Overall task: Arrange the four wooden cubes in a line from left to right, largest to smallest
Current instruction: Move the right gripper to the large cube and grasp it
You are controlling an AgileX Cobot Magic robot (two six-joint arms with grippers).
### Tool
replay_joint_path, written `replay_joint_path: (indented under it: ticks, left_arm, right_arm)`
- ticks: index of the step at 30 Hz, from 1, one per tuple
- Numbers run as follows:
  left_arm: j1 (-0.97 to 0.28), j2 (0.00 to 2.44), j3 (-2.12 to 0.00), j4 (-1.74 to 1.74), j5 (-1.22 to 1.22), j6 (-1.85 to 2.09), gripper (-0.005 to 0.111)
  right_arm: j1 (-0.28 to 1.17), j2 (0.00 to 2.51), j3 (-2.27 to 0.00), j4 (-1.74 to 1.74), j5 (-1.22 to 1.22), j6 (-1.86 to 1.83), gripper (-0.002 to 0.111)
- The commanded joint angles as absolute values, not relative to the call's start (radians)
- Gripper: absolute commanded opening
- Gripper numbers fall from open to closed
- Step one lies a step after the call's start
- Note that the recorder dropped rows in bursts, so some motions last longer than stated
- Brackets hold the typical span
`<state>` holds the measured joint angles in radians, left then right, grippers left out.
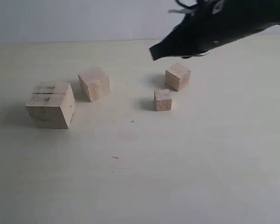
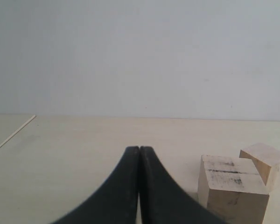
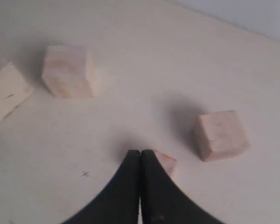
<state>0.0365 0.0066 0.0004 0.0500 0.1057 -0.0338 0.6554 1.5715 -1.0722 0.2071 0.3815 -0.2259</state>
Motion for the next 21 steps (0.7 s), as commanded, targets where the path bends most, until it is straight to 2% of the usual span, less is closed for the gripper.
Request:
replay_joint_path:
  ticks: [1, 5, 8, 16, 17, 18, 19, 21]
  left_arm:
    - [0.038, 0.0, 0.0, 0.044, 0.104, -0.035, 0.003]
    - [0.038, 0.0, 0.0, 0.044, 0.104, -0.035, 0.003]
    - [0.038, 0.0, 0.0, 0.044, 0.104, -0.035, 0.003]
    - [0.038, 0.0, 0.0, 0.044, 0.104, -0.035, 0.003]
    - [0.038, 0.0, 0.0, 0.044, 0.104, -0.035, 0.003]
    - [0.038, 0.0, 0.0, 0.044, 0.104, -0.035, 0.003]
    - [0.038, 0.0, 0.0, 0.044, 0.104, -0.035, 0.003]
    - [0.038, 0.0, 0.0, 0.044, 0.104, -0.035, 0.003]
  right_arm:
    - [0.713, 1.726, -1.225, 0.5, 0.487, -0.57, 0.0]
    - [0.758, 1.852, -1.348, 0.648, 0.536, -0.713, 0.0]
    - [0.808, 1.916, -1.415, 0.646, 0.503, -0.678, 0.009]
    - [0.919, 2.026, -1.525, 0.644, 0.393, -0.715, 0.069]
    - [0.931, 2.06, -1.563, 0.644, 0.395, -0.715, 0.083]
    - [0.931, 2.074, -1.584, 0.644, 0.401, -0.715, 0.088]
    - [0.931, 2.117, -1.634, 0.644, 0.436, -0.715, 0.097]
    - [0.931, 2.177, -1.706, 0.644, 0.515, -0.76, 0.105]
